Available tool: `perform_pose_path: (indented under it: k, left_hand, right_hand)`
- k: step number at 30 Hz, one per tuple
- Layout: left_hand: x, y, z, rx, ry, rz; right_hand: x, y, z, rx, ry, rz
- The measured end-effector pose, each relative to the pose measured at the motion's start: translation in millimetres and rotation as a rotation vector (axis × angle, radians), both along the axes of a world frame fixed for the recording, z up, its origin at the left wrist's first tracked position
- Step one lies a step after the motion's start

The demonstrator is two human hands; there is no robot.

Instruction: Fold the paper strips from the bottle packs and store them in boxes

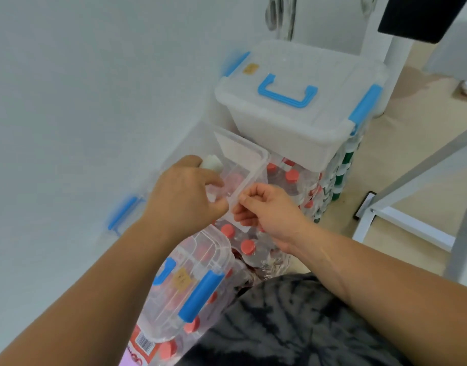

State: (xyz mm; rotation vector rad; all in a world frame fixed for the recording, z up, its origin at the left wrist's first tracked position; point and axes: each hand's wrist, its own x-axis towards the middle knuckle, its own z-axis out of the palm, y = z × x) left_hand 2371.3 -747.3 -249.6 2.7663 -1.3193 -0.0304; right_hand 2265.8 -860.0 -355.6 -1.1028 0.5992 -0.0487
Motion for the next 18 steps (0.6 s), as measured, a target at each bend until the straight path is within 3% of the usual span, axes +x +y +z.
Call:
perform_pose_path:
  k: [5, 13, 18]
  left_hand:
    - [-9.5, 12.2, -15.9, 0.038, 0.018, 0.022]
    - [-8.7, 18.5, -12.2, -0.224, 0.005, 0.04]
    - [-4.4, 23.8, -1.7, -0.444, -0.017, 0.042]
  right_hand:
    - [-0.5, -4.2, 8.5, -0.026, 0.048, 0.03]
    - [-0.4, -4.8, 16.4, -0.108, 0.127, 0.018]
    - [0.2, -12.1, 27.3, -0.425, 0.182, -0.11]
